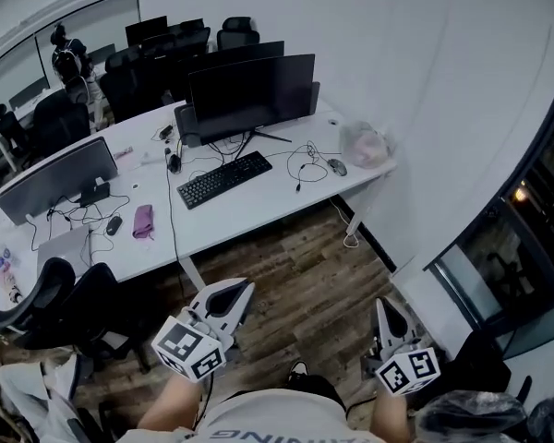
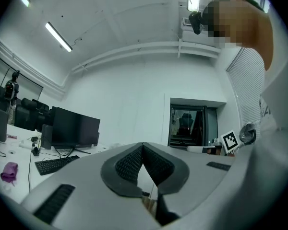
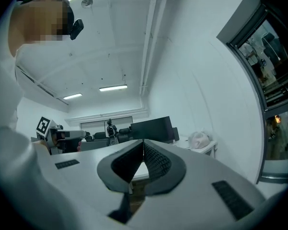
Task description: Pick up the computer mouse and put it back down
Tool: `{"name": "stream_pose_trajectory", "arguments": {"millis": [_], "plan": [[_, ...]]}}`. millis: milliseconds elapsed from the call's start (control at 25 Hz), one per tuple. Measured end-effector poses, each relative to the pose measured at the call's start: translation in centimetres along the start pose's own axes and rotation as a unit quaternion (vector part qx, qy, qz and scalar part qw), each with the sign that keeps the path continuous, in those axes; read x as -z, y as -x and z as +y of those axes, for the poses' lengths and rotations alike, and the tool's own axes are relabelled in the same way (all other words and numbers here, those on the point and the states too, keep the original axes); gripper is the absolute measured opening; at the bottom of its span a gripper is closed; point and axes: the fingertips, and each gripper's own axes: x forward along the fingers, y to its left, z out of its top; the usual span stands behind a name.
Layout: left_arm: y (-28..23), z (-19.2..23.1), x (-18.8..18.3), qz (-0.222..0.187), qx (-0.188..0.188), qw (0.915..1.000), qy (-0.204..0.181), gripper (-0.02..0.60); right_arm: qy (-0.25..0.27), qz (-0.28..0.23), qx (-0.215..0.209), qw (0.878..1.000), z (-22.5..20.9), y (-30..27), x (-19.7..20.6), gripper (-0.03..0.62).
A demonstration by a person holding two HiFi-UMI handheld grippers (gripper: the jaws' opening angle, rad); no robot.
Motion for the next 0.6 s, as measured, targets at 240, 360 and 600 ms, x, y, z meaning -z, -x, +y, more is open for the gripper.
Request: {"name": "stream_pose_trajectory", "arguments": {"millis": [240, 360, 600], "plan": [[-8.3, -0.2, -0.2, 0.004, -0.002, 1.0000, -0.007, 0.005, -0.002, 0.001, -0.009, 1.000, -7.4, -3.9, -1.9, 0.022], [-11.8, -0.1, 0.0, 0.005, -0.010, 0.9999, -0.010, 0.005, -0.005, 0.001, -0.010, 1.000, -11.0, -5.3, -2.5, 0.023], [-16.0, 0.5, 1.2, 0.024, -0.028, 0.9993, -0.011, 0.005, -0.027, 0.003, -0.020, 0.999, -15.6, -8.3, -1.8, 0.022]]}}
